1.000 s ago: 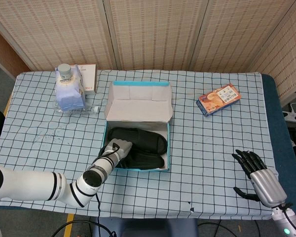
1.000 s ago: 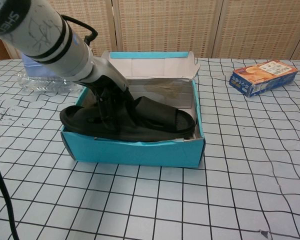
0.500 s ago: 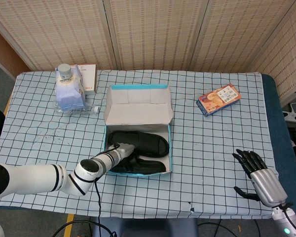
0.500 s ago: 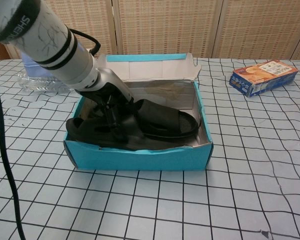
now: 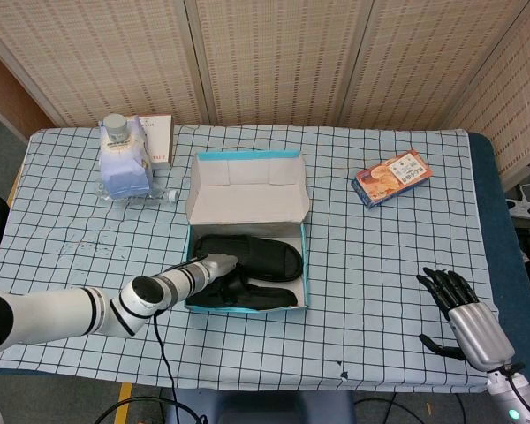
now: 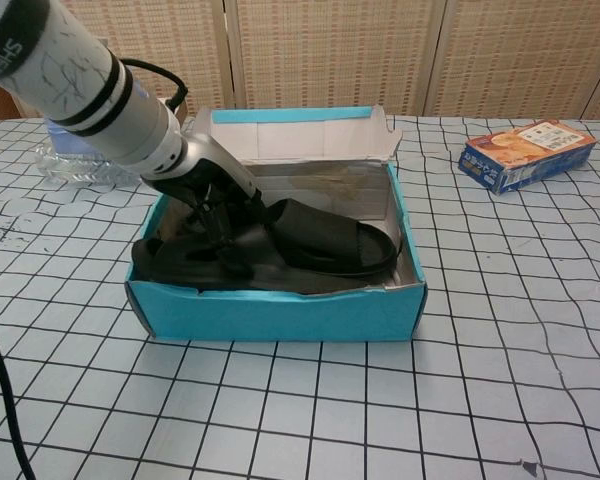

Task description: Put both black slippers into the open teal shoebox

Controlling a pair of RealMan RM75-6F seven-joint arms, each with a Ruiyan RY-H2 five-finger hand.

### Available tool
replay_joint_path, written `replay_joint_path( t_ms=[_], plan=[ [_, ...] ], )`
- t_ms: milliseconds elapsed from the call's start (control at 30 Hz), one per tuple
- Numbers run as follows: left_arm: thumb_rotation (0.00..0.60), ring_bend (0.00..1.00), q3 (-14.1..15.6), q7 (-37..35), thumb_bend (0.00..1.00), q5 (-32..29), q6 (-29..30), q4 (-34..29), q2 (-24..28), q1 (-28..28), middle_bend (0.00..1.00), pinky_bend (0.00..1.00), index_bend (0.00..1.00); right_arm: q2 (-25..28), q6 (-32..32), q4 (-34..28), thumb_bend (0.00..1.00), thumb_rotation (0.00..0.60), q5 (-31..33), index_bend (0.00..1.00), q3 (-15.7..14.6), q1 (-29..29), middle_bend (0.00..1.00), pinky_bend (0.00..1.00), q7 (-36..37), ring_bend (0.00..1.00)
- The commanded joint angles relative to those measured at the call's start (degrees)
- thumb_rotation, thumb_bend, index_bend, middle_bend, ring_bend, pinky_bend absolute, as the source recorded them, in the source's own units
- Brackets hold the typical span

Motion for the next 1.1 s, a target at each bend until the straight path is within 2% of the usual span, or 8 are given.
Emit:
replay_joint_path(
  t_ms=[33, 133, 267, 500, 633, 700, 867, 1100],
  plan=[
    [0.6, 0.12, -2.5, -7.6, 0.46, 9.7, -3.9, -1.8, 4.0, 2.9, 0.2, 0.24, 0.18, 0.0, 0.0, 0.0, 0.14, 0.575, -0.1, 0.0, -0.1, 0.0, 0.0, 0.0, -0.1, 0.0],
    [0.6, 0.02, -4.8, -12.3, 0.46, 16.4, -4.2, -3.9, 6.0, 5.3, 0.09, 0.16, 0.08, 0.0, 0.1, -0.1, 0.14, 0.574, -0.2, 0.0, -0.1, -0.1, 0.0, 0.0, -0.2, 0.0],
    [0.6, 0.0, -6.9, -18.2, 0.46, 25.0, -3.7, -6.0, 7.5, 8.4, 0.01, 0.13, 0.03, -0.1, 0.1, -0.1, 0.14, 0.575, -0.2, 0.0, -0.1, -0.1, 0.0, 0.0, -0.4, 0.0],
    [0.6, 0.0, -10.6, -26.5, 0.46, 37.2, -1.4, -10.9, 11.5, 12.8, 0.0, 0.11, 0.03, -0.2, -0.1, -0.2, 0.14, 0.575, -0.3, 0.0, -0.1, 0.0, 0.0, 0.0, -0.7, 0.0],
    [0.6, 0.0, -16.4, -28.1, 0.46, 51.6, 8.5, -20.0, 14.4, 22.1, 0.01, 0.12, 0.06, 0.1, 0.3, -0.2, 0.14, 0.575, -0.9, 0.0, -0.3, -0.1, 0.0, 0.0, -0.3, 0.0],
    [0.6, 0.01, -17.5, -28.0, 0.46, 63.8, 17.8, -25.7, 14.5, 30.0, 0.06, 0.17, 0.08, 0.2, 0.8, -0.1, 0.14, 0.575, -1.2, 0.0, -0.3, -0.3, 0.0, 0.0, -0.2, 0.0],
    [0.6, 0.04, -11.9, -31.7, 0.46, 86.4, 27.8, -29.7, 14.1, 43.6, 0.11, 0.19, 0.12, 0.0, 0.1, -0.1, 0.14, 0.575, -1.6, 0.0, -0.5, 0.1, 0.0, 0.0, -0.3, 0.0],
    [0.6, 0.08, -6.0, -38.5, 0.46, 106.0, 34.5, -26.1, 13.0, 51.9, 0.13, 0.19, 0.1, 0.1, 1.1, -0.3, 0.14, 0.575, -2.1, 0.0, -0.7, -0.4, 0.0, 0.0, -0.5, 0.0]
  ],
)
